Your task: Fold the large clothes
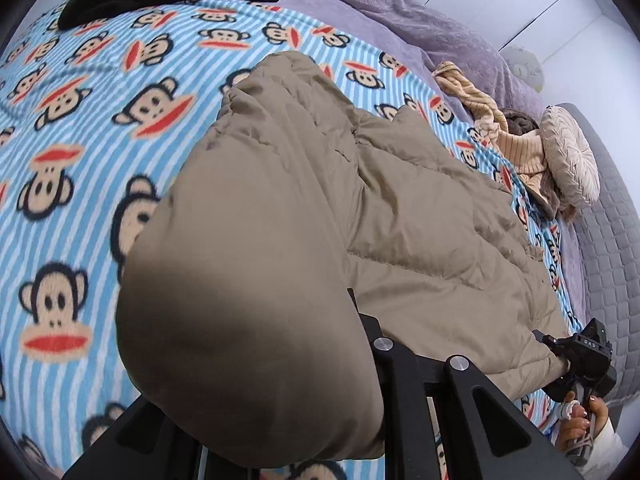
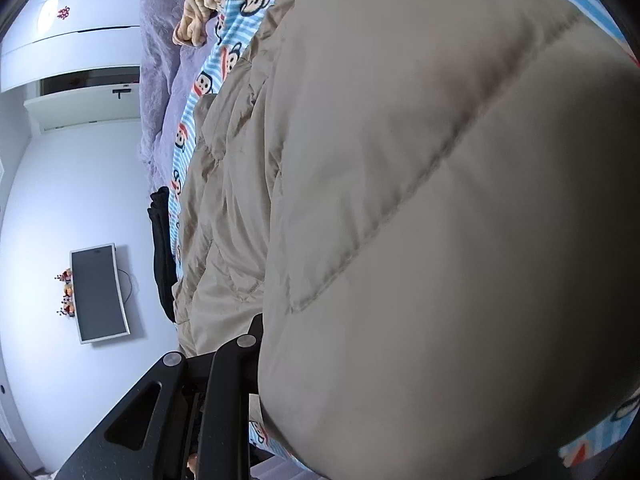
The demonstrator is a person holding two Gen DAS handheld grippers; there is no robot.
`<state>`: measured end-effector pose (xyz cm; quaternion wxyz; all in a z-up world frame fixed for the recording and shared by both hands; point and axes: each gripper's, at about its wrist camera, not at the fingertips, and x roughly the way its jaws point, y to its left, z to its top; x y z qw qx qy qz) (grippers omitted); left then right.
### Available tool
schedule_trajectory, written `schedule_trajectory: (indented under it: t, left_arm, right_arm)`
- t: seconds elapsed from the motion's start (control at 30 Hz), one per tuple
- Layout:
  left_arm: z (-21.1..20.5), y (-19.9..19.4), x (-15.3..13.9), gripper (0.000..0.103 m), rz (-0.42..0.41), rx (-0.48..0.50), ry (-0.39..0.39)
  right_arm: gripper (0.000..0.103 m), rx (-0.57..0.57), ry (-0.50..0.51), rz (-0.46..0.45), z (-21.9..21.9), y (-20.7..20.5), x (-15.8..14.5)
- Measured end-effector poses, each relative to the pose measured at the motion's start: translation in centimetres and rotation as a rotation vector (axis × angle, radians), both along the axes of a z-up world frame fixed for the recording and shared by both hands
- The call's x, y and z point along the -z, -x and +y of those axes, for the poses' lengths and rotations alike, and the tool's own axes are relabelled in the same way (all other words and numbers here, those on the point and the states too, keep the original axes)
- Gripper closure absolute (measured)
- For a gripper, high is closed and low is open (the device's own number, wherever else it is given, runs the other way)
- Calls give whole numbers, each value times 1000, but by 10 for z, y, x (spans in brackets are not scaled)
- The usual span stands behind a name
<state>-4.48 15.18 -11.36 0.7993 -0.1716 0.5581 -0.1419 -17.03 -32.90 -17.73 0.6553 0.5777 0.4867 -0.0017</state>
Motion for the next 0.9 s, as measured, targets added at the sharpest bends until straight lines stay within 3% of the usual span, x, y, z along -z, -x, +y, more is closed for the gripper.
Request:
schedule_trajectory:
  t: [0.1, 0.2, 0.37, 0.43, 0.53, 0.63, 0.77, 0.9]
  left_arm:
    - [6, 20, 6, 82, 31, -38, -1]
    - [15, 32, 10, 55, 63, -108, -75]
    - [37, 49, 3, 53, 71, -162, -129]
    - [44, 56, -1, 41, 64, -184, -186]
    - [59, 60, -7, 39, 46, -251, -287]
    - [82, 61, 0, 39, 89, -321, -262]
    - [84, 55, 21, 39, 157, -279, -371]
    - [72, 53, 17, 39, 161, -243, -425]
  right_arm:
    - [78, -24, -4, 15, 1, 17, 3]
    - [74, -22, -20, 52, 3, 27, 11]
    - [62, -80, 60, 92, 8, 10, -4]
    - [59, -106, 103, 107, 11, 1, -11]
    - [56, -123, 162, 136, 13, 1, -21]
    - [55, -112, 192, 164, 11, 6, -25]
    - [53, -72, 197, 237, 10, 13, -21]
    - [49, -126, 262, 254, 6, 31, -29]
